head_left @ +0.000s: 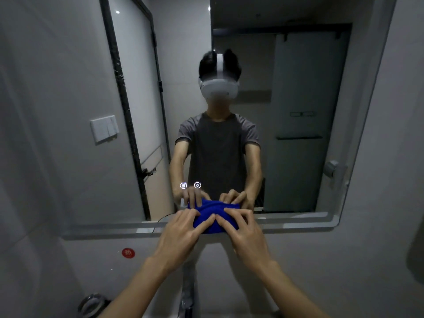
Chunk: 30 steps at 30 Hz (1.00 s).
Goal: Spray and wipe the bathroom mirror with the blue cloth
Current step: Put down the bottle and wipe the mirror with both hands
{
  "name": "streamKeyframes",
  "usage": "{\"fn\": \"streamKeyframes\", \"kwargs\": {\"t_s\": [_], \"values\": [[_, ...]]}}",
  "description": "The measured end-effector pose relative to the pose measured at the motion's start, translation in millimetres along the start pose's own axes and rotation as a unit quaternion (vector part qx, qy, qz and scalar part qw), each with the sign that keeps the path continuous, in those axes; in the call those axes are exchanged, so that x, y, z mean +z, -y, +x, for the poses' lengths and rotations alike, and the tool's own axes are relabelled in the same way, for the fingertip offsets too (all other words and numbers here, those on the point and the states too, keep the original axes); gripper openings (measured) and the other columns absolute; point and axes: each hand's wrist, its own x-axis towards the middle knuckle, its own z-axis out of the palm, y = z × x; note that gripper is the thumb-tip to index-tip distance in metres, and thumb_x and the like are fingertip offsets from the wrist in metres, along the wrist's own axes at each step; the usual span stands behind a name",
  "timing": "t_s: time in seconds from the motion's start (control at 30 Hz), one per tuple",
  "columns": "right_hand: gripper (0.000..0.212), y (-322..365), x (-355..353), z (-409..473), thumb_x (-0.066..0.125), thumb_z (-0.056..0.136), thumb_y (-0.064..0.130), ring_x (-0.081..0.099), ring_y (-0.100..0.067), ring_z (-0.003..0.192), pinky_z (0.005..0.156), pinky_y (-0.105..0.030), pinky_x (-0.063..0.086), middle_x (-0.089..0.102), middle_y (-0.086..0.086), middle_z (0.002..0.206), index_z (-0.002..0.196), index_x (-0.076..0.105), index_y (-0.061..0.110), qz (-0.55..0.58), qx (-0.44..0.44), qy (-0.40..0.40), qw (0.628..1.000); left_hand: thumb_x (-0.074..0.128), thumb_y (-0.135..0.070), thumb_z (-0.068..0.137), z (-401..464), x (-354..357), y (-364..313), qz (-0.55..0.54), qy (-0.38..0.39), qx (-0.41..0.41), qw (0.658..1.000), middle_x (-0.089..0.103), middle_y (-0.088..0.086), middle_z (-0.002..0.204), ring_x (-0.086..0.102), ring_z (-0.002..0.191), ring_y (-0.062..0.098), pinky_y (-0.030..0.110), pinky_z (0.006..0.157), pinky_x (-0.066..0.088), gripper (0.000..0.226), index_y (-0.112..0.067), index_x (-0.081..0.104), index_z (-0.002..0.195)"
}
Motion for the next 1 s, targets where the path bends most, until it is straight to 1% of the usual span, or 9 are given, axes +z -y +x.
{"fn": "streamKeyframes", "kwargs": {"t_s": [0.17,0.3,0.5,0.6,0.67,0.77,0.87,0.97,1.0], "values": [[0.078,9,14,-16,0.089,0.051,0.011,0.046,-0.026,0.107,0.065,-0.032,0.058,0.048,-0.007,0.129,0.124,0.062,0.019,0.005,0.006,0.012,1.0,0.089,-0.015,0.063,-20,16,-6,-0.025,0.028,-0.009,0.999,0.064,0.009,0.1,0.06,0.085,0.021,0.033,0.072,0.052,0.077,-0.02,0.059,0.133],[0.081,15,16,-21,0.089,0.048,0.011,0.045,-0.024,0.104,0.064,-0.031,0.058,0.052,-0.005,0.126,0.122,0.058,0.022,0.012,0.016,0.016,1.0,0.088,-0.017,0.062,-27,23,-9,-0.057,0.041,-0.017,0.997,0.065,0.008,0.101,0.062,0.083,0.02,0.031,0.068,0.053,0.074,-0.021,0.062,0.131],[0.083,22,23,-36,0.096,0.038,0.024,0.053,-0.02,0.093,0.059,-0.023,0.056,0.049,-0.001,0.12,0.113,0.061,0.028,0.003,0.0,0.084,0.996,0.091,-0.044,0.05,-44,22,-17,-0.093,0.123,-0.002,0.988,0.061,0.002,0.11,0.066,0.087,0.012,0.023,0.07,0.056,0.094,-0.034,0.053,0.135],[0.088,19,8,-24,0.097,0.04,0.032,0.045,-0.019,0.095,0.06,-0.024,0.057,0.047,-0.001,0.12,0.116,0.053,0.029,0.008,-0.047,0.052,0.998,0.088,-0.05,0.056,-41,9,-11,-0.084,0.083,0.003,0.993,0.052,0.002,0.12,0.066,0.096,0.013,0.026,0.076,0.058,0.111,-0.037,0.031,0.151],[0.082,17,-12,0,0.093,0.048,0.032,0.045,-0.019,0.097,0.062,-0.025,0.058,0.047,-0.001,0.121,0.119,0.052,0.029,0.008,-0.081,0.0,0.997,0.08,-0.043,0.067,-30,-10,-2,-0.07,0.035,-0.004,0.997,0.053,0.003,0.119,0.065,0.098,0.015,0.03,0.077,0.058,0.105,-0.036,0.023,0.155],[0.046,19,-44,46,0.066,0.079,0.022,0.048,-0.025,0.101,0.069,-0.032,0.058,0.048,-0.007,0.127,0.124,0.055,0.023,0.002,-0.116,-0.098,0.988,0.061,-0.03,0.083,3,-55,19,-0.053,-0.064,-0.012,0.997,0.055,0.008,0.121,0.056,0.105,0.021,0.035,0.082,0.055,0.068,-0.032,0.041,0.148],[0.05,23,-83,100,0.065,0.083,0.016,0.05,-0.032,0.105,0.079,-0.039,0.057,0.05,-0.013,0.131,0.131,0.053,0.018,-0.038,-0.125,-0.143,0.981,0.063,-0.018,0.084,44,-106,53,-0.005,-0.117,0.004,0.993,0.06,0.018,0.12,0.056,0.106,0.03,0.041,0.086,0.05,0.062,-0.024,0.05,0.144],[0.048,29,-128,158,0.056,0.087,0.014,0.049,-0.037,0.113,0.081,-0.045,0.055,0.051,-0.016,0.136,0.135,0.052,0.015,-0.075,-0.117,-0.182,0.973,0.047,-0.031,0.096,91,-155,88,0.028,-0.163,0.023,0.986,0.06,0.023,0.12,0.056,0.108,0.035,0.046,0.087,0.049,0.047,-0.018,0.055,0.14],[0.048,33,-143,180,0.052,0.089,0.013,0.047,-0.037,0.114,0.082,-0.047,0.054,0.05,-0.016,0.137,0.136,0.052,0.014,-0.091,-0.118,-0.199,0.968,0.049,-0.032,0.096,107,-172,103,0.037,-0.179,0.032,0.983,0.058,0.024,0.122,0.055,0.11,0.036,0.046,0.088,0.048,0.047,-0.017,0.055,0.141]]}}
